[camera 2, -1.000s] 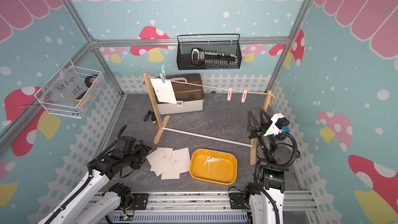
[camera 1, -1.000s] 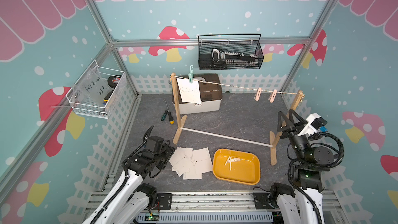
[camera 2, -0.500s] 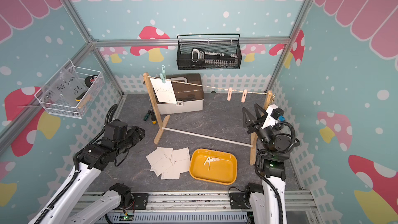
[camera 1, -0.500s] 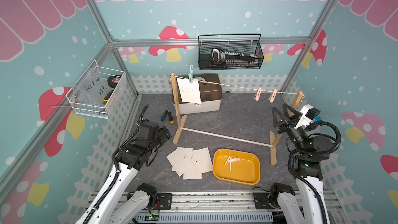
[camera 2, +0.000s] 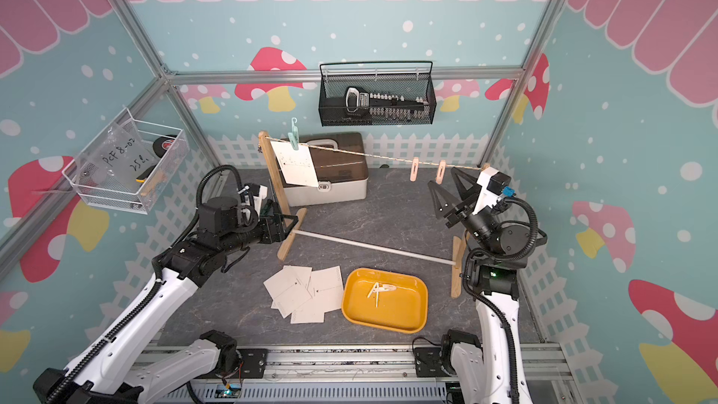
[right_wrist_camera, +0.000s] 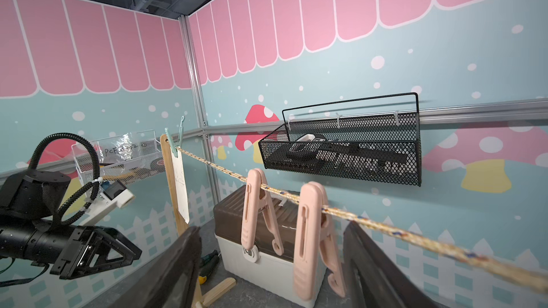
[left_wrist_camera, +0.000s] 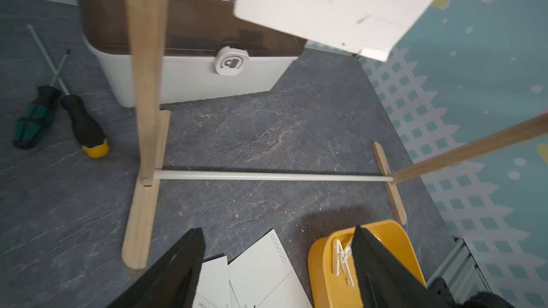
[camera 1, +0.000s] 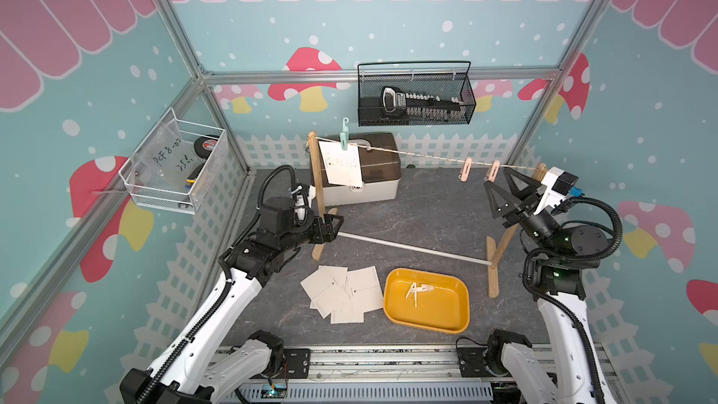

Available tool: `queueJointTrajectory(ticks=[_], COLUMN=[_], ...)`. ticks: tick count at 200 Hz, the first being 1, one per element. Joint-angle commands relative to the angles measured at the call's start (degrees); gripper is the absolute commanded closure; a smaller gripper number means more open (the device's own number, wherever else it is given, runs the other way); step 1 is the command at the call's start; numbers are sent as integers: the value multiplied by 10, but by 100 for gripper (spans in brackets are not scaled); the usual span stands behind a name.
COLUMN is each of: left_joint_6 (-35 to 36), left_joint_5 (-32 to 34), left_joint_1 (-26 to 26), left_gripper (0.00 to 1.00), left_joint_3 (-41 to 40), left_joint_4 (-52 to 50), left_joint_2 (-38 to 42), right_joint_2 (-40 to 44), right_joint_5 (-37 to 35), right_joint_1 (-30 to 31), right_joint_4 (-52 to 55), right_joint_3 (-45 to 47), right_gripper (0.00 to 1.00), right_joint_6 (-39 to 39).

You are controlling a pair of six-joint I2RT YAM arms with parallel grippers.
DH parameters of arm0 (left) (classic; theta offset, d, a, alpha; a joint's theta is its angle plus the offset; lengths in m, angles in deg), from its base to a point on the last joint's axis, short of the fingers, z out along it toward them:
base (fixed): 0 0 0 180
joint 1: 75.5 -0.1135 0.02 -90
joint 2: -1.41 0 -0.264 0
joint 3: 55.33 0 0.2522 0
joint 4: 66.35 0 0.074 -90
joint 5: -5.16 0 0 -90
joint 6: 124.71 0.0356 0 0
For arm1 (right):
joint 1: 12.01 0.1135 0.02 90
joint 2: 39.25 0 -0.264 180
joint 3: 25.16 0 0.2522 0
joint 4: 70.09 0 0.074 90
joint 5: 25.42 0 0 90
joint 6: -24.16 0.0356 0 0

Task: Remove the postcards from the strings
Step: Remove the clamp from the clothesline.

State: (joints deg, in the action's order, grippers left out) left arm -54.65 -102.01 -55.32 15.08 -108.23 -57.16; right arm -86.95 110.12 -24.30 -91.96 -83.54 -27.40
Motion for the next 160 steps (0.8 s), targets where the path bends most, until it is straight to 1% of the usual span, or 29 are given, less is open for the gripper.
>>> queueJointTrajectory(ticks=[1,26,29,45,64,80,110,144,160], left_joint_6=[60,76,79,99,121,126,116,117,118], left_joint_5=[-74,-104,-113,-138,-147,-143,-146,-149,-151], left_joint_1=[17,30,44,65,90,106,114,121,123], left_gripper=[17,17,17,15,13,13,13,13,13], left_joint_3=[17,-4,-8,-19,-17,-16,-17,-16,-15], left_joint_4=[36,82,90,118,129,139,158,169,173], left_joint_2=[-5,2,3,6,2,-6,-24,-33,-38], right_joint_2=[-10,-14,-15,-26,-38,-44,-46,-49,-57], right_joint_5=[-7,-32,-35,-42,-50,-58,-82,-125,-127], right_joint_1=[4,6,7,15,28,36,47,53,56], right_joint_4=[-17,-14,-14,-14,-13,-13,-7,3,-4], right_joint_3=[-16,-5,-5,-3,-2,-1,10,23,21], right_gripper=[25,25,25,25,25,25,26,25,25], right_joint_6=[26,36,37,43,46,46,34,14,12])
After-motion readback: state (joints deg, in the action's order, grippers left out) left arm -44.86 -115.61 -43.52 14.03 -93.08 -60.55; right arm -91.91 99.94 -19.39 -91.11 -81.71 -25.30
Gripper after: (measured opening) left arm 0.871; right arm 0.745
